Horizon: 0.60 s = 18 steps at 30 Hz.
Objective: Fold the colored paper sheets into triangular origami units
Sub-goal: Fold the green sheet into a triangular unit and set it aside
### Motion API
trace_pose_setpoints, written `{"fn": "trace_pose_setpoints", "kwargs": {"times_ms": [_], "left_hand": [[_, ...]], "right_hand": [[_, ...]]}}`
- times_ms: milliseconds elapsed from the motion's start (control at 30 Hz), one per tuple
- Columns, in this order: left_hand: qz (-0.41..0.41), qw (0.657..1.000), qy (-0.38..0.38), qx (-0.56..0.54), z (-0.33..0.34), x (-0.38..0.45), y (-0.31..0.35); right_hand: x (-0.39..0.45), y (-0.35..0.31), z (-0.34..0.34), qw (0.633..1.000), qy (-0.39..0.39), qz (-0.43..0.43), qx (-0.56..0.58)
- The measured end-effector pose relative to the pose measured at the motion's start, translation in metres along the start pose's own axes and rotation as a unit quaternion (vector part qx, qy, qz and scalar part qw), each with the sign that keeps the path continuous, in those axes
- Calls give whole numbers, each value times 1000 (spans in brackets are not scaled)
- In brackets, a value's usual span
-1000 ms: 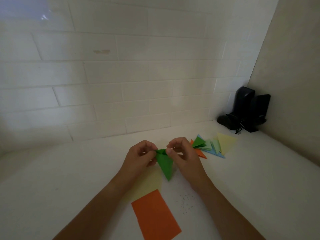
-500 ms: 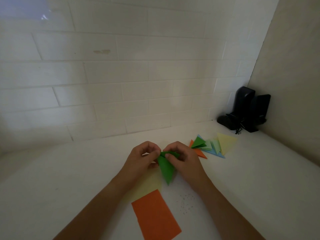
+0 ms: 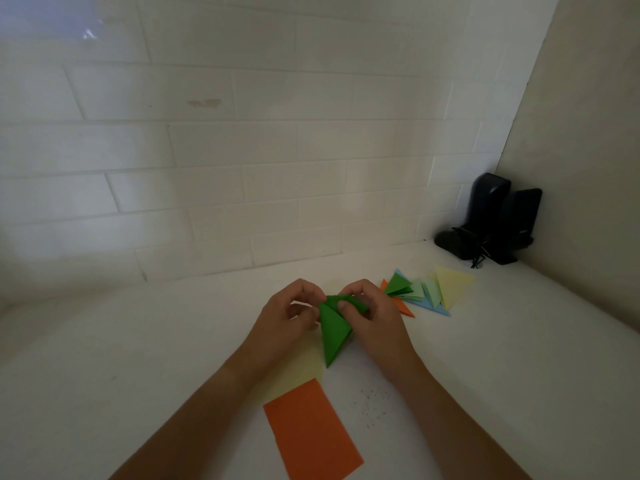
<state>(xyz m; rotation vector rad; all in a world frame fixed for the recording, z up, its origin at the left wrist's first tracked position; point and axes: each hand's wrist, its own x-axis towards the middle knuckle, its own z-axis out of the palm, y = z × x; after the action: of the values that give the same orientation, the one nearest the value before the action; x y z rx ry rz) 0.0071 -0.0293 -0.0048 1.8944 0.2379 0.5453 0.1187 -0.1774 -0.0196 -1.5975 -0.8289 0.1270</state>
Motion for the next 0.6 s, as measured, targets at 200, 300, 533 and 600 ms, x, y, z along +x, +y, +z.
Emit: {"fn": "trace_pose_setpoints", "kwargs": {"times_ms": [200,300,533,600], "left_hand": [[-4,999,21,34,3,0,1],[-17,998,29,48,4,-1,0],[-32,999,23,-10,0,0,-3],[-34,999,18,-26,0,0,-1]], "right_hand": [[-1,0,0,1000,-3,17,-13],[0,-1,0,1000,-10,2,-15],[0,-4,-1,999,-46,-21,17],[0,-3,-2,998,-53,-13,31]]}}
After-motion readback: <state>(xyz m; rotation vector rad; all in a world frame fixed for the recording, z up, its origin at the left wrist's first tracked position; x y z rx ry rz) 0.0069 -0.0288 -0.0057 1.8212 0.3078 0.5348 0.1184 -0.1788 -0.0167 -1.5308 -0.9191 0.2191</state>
